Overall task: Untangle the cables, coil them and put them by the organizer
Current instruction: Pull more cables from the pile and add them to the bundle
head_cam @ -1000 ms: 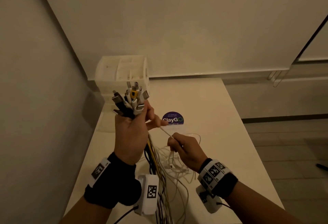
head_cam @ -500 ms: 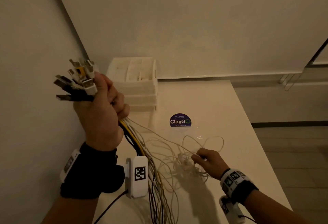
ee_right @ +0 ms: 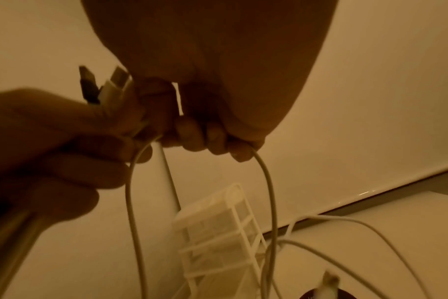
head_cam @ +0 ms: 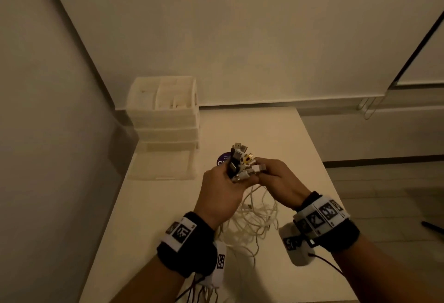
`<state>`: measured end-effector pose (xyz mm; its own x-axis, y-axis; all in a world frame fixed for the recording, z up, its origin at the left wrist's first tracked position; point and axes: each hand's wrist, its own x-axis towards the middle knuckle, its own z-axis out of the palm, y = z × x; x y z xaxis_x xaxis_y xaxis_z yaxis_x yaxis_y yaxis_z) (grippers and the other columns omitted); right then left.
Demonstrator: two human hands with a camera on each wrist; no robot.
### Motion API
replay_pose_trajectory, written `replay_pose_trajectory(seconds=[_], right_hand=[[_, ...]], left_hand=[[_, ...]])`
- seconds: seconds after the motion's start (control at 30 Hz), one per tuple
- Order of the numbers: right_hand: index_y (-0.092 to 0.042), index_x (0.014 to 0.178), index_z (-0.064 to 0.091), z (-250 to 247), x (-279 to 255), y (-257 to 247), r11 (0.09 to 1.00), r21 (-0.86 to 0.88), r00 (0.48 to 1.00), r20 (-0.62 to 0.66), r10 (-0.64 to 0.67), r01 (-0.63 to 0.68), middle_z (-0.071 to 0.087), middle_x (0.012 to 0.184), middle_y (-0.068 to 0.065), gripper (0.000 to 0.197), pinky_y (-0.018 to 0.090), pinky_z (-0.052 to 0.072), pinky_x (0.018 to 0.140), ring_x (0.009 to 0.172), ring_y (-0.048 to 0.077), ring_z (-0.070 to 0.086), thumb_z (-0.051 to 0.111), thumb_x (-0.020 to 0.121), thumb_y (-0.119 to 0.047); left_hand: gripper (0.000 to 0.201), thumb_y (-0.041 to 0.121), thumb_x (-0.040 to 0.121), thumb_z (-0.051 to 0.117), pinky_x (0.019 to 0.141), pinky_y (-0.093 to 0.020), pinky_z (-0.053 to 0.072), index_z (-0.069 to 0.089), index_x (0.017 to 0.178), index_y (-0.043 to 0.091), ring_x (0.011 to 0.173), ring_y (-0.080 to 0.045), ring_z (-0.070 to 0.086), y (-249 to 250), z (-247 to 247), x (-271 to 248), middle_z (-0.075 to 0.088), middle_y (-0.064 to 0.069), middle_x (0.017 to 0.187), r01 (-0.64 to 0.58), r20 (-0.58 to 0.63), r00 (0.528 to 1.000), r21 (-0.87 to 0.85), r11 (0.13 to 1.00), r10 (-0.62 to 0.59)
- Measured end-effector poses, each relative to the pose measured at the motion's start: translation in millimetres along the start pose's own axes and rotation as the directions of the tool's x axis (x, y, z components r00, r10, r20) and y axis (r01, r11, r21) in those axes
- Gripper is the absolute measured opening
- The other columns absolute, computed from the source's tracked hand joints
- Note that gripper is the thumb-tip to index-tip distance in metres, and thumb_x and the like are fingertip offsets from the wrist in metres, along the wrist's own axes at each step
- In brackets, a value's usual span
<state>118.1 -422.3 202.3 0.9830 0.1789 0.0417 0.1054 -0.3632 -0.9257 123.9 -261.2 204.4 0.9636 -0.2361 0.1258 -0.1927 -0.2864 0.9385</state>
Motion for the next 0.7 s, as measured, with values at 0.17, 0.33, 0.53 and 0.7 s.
replay_pose_trajectory(seconds=[0.17,0.33,0.53,0.7], right_hand=[[-0.017,0.086,0.067,-5.8,-9.4,7.6,0.997,-0.068,0.999,-0.016,-0.049,0.048,0.062,0.068,-0.010,0.017,0.028,0.045,0.064,0.063,0.007,0.053,0.057,0.092,-0.004],[-0.006,0.090,0.062,10.3,-9.2,37.6,0.997,-0.023,0.992,-0.105,-0.075,0.073,0.063,0.068,0.004,0.013,0.031,0.050,0.066,0.063,0.012,0.058,0.051,0.095,-0.001],[-0.010,0.084,0.060,31.2,-15.9,97.3,0.995,-0.104,0.993,-0.115,-0.007,-0.005,0.064,0.066,-0.002,0.016,0.026,0.049,0.068,0.064,0.011,0.061,0.051,0.097,-0.009],[-0.018,0.083,0.058,29.9,-35.8,143.3,0.962,-0.240,0.986,-0.139,0.095,-0.127,0.064,0.069,-0.007,0.017,0.029,0.049,0.069,0.067,0.011,0.060,0.051,0.097,-0.017]], left_hand=[[0.020,0.020,0.085,0.071,0.067,-0.009,0.046,0.071,0.106,0.018,0.082,-0.008,0.067,-2.9,-4.1,6.4,0.074,0.005,0.091,-0.095,0.051,0.995,0.207,0.974,0.087],[0.020,0.013,0.086,0.070,0.072,-0.006,0.044,0.069,0.091,0.032,0.082,0.010,0.064,10.7,-14.2,9.5,0.069,0.020,0.085,-0.069,-0.120,0.990,0.009,0.998,0.070],[0.033,0.020,0.090,0.063,0.046,-0.023,0.031,0.052,0.060,0.015,0.036,-0.016,0.029,38.9,-47.6,17.7,0.032,-0.008,0.051,-0.101,-0.274,0.962,-0.285,0.953,0.020],[0.045,0.012,0.097,0.052,0.038,-0.014,0.021,0.050,0.054,0.026,0.031,-0.004,0.020,61.4,-86.8,17.0,0.028,0.013,0.040,-0.242,-0.413,0.910,-0.473,0.847,0.029]])
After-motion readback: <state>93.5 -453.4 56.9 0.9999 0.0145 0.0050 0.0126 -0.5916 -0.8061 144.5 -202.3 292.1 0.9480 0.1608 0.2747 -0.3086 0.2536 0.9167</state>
